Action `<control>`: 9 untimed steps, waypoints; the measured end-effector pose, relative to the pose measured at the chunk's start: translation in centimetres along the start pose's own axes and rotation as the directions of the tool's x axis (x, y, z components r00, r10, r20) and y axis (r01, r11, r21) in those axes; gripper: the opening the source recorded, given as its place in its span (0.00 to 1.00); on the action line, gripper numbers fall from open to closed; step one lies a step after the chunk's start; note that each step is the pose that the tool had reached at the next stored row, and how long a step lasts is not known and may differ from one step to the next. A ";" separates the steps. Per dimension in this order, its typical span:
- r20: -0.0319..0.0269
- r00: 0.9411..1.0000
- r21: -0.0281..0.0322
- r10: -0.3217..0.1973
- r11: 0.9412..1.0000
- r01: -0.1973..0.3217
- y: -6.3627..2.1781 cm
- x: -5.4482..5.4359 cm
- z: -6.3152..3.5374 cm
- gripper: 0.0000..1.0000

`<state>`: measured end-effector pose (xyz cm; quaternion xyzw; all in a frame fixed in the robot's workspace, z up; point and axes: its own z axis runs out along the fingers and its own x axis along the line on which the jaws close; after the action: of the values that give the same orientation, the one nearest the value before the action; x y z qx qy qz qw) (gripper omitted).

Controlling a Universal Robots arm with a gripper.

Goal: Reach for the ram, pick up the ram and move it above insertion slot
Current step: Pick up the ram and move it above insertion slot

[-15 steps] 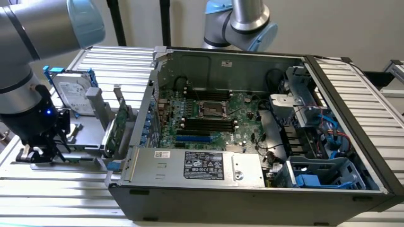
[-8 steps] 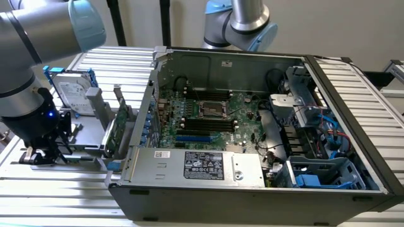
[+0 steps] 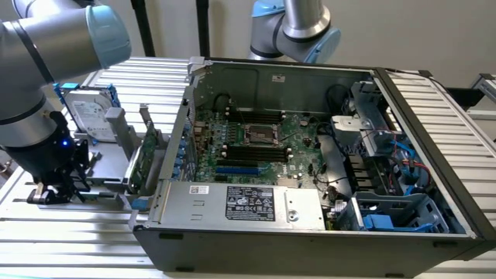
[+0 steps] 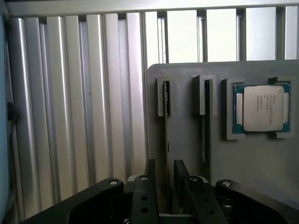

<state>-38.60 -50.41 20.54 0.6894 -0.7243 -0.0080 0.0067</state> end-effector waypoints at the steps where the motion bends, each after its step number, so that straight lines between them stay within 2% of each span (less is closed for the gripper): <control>1: 0.000 1.000 0.000 -0.001 1.000 0.001 0.00 0.0 0.04 0.31; 9: 0.000 1.000 0.000 -0.001 1.000 0.001 0.11 -0.2 0.32 0.31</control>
<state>-38.71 -50.18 20.22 0.6899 -0.7238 -0.0080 0.0067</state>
